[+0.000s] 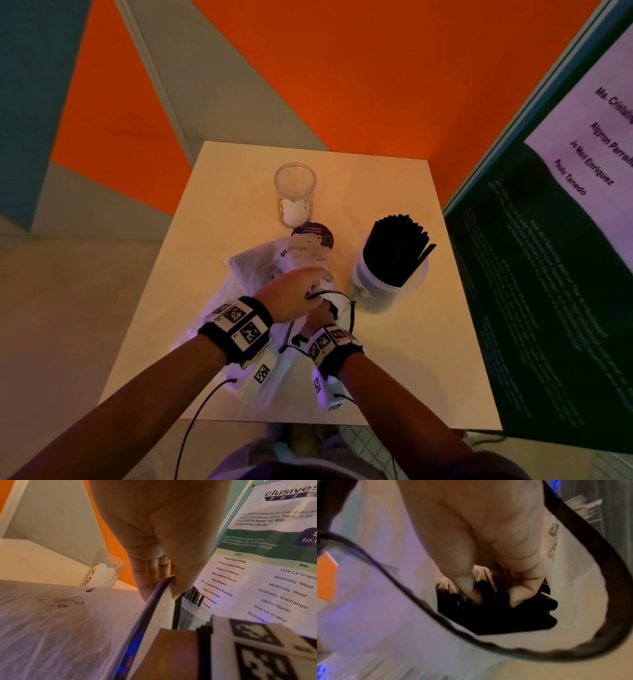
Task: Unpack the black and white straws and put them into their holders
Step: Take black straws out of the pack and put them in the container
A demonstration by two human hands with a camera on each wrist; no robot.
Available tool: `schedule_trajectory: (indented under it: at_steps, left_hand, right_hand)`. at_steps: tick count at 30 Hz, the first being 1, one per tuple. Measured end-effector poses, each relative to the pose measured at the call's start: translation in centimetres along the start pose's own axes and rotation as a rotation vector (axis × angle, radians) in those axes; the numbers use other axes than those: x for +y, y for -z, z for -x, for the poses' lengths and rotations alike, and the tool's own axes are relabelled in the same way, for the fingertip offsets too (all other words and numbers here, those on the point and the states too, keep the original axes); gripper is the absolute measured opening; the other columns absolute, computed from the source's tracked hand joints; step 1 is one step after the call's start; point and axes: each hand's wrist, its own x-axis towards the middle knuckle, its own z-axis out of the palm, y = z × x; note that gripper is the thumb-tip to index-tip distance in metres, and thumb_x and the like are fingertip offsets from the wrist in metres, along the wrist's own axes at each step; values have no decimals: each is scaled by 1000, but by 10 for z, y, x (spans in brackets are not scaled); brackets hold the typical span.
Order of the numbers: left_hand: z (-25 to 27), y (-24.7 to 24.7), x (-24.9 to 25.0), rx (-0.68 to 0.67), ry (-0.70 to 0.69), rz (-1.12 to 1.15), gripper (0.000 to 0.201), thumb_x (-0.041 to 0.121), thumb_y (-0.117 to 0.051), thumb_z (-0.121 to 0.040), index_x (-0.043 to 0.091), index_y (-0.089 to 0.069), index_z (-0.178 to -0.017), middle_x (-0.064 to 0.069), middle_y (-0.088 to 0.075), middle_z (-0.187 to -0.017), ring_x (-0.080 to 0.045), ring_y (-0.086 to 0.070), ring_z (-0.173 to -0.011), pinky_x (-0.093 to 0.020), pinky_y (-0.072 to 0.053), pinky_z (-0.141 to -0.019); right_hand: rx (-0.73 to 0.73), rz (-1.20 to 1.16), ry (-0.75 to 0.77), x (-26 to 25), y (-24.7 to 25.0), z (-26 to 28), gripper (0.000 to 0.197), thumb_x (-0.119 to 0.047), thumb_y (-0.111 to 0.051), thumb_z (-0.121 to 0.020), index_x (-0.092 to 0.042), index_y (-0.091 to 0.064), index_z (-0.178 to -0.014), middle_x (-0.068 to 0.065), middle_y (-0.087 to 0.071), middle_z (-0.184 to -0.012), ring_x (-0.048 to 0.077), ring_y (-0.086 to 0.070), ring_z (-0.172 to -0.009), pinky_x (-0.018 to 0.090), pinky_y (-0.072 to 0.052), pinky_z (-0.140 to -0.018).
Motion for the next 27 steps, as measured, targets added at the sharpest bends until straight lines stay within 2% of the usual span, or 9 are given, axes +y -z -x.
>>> schedule_trajectory:
  at_steps: [5, 8, 10, 12, 15, 20, 23, 25, 27]
  left_hand:
    - [0, 0, -2, -4, 9, -5, 38, 19, -59, -92, 18, -50, -129, 5, -51, -104, -11, -51, -85, -17, -39, -70]
    - [-2, -1, 1, -10, 10, -47, 41, 19, -61, -91, 17, -49, -130, -2, -56, -113, -13, -52, -88, -25, -44, -77]
    - [-4, -4, 3, -28, 22, -105, 43, 21, -62, -90, 18, -48, -131, -3, -57, -116, -17, -56, -89, -31, -50, -80]
    - [-8, -11, 7, -54, 9, -184, 45, 25, -61, -90, 20, -46, -132, -2, -54, -120, -20, -58, -93, -36, -51, -81]
    - [-14, -23, 8, -47, -81, -283, 55, 40, -66, -85, 24, -45, -133, 2, -49, -122, -18, -50, -107, -28, -43, -87]
    - [-35, -49, 35, -121, -245, -474, 93, 73, -65, -63, 26, -38, -138, 5, -41, -133, -14, -33, -123, -33, -25, -105]
    - [-48, -59, 58, -81, -329, -318, 59, 56, -68, -75, 32, -46, -124, 11, -56, -109, -3, -47, -98, -24, -38, -88]
    - [-53, -59, 69, -100, -313, -200, 30, 36, -64, -85, 35, -52, -112, 13, -59, -85, -7, -57, -76, -23, -45, -71]
    - [-58, -54, 70, -99, -279, -177, 15, 29, -59, -89, 29, -59, -104, 8, -61, -77, -13, -59, -69, -27, -48, -65]
  right_hand:
    - [-4, -35, 114, 11, 17, 19, 44, -22, -36, -102, 2, -33, -139, 22, -39, -142, 32, -42, -131, 38, -39, -107]
    - [-64, -236, 198, 31, 35, 37, 25, -10, -32, -101, -4, -54, -111, 20, -58, -112, 34, -54, -116, 35, -44, -88]
    - [-125, -276, 253, 52, 47, 52, 22, -8, -36, -100, -10, -56, -92, 18, -56, -89, 34, -58, -92, 28, -44, -69]
    - [-198, -232, 237, 82, 58, 68, 22, -7, -39, -99, -8, -52, -80, 15, -51, -81, 23, -47, -62, 22, -35, -54]
    - [-242, -138, 193, 123, 76, 90, 12, -4, -42, -94, -5, -52, -87, 12, -51, -75, 15, -37, -51, 24, -30, -50]
    - [-254, -25, 191, 183, 118, 137, 10, -14, -48, -91, -9, -58, -92, 6, -57, -79, 16, -45, -55, 24, -35, -51]
    - [-248, -56, 255, 203, 141, 160, 20, -20, -50, -93, -4, -60, -99, 2, -61, -79, 17, -49, -61, 23, -36, -50]
    - [-241, -131, 288, 215, 155, 169, 27, -32, -52, -94, -8, -61, -101, -1, -64, -82, 14, -54, -65, 18, -38, -50]
    - [-160, -262, 315, 226, 165, 172, 48, -57, -49, -89, -13, -63, -101, -3, -67, -84, 13, -62, -70, 21, -45, -59]
